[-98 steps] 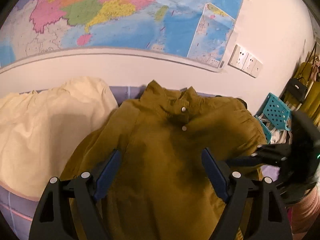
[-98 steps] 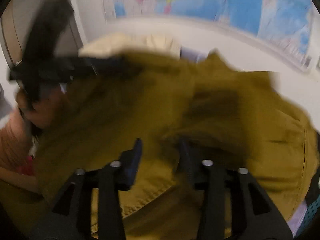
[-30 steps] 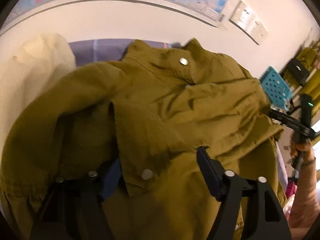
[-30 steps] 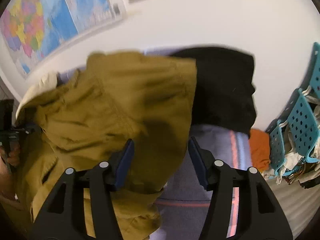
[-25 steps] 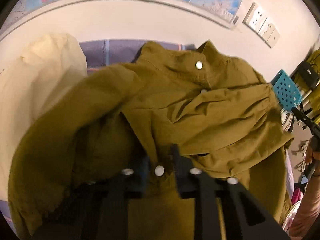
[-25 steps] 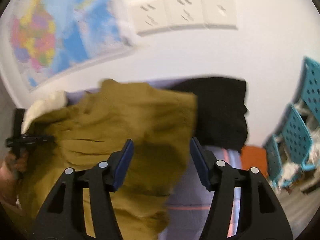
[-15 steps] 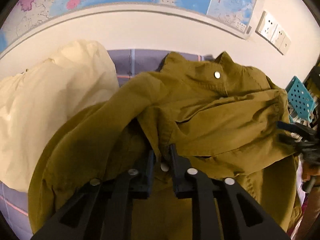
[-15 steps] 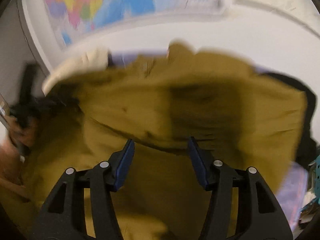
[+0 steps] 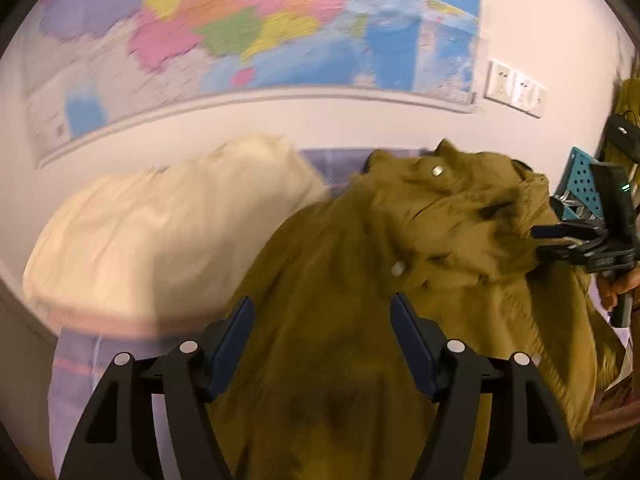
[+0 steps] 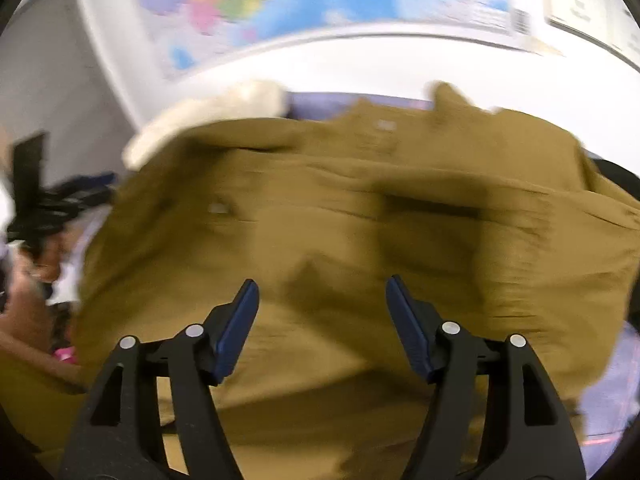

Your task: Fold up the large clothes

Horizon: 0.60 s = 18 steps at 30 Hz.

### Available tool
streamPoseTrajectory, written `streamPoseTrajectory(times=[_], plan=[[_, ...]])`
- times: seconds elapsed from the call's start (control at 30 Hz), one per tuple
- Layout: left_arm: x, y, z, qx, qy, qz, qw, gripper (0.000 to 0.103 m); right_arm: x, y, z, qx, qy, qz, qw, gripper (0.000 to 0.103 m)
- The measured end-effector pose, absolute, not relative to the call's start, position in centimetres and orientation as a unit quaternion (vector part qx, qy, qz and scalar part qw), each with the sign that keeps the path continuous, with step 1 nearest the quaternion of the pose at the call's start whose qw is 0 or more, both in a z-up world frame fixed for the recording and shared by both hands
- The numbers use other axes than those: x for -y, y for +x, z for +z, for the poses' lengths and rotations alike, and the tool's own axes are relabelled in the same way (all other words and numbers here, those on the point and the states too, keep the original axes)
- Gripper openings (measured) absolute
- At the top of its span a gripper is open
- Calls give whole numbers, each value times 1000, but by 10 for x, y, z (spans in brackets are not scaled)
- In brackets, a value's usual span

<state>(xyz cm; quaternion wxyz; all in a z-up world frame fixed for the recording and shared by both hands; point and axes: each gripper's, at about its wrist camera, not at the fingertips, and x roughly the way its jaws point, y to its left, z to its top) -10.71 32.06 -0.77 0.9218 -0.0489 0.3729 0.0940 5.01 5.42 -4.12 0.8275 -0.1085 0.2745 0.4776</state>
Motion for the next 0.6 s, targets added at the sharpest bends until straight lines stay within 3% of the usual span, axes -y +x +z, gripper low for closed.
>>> streamPoseTrajectory(times=[0.33, 0.4, 0.43, 0.47, 0.6], plan=[[-288, -148, -56, -426, 54, 51, 902, 66, -138, -25, -62, -288, -128, 617, 721, 69], [-292, -148, -63, -437, 50, 68, 896, 42, -156, -33, -70, -297, -131, 626, 709, 69], [-299, -146, -65, -443, 37, 75, 893, 23, -162, -38, -72, -300, -132, 632, 702, 69], [-311, -146, -64, -443, 12, 75, 893, 10, -166, -40, -74, -303, -132, 637, 696, 69], [-331, -155, -27, -404, -18, 78, 911, 5, -170, -52, -67, -297, -120, 650, 689, 69]])
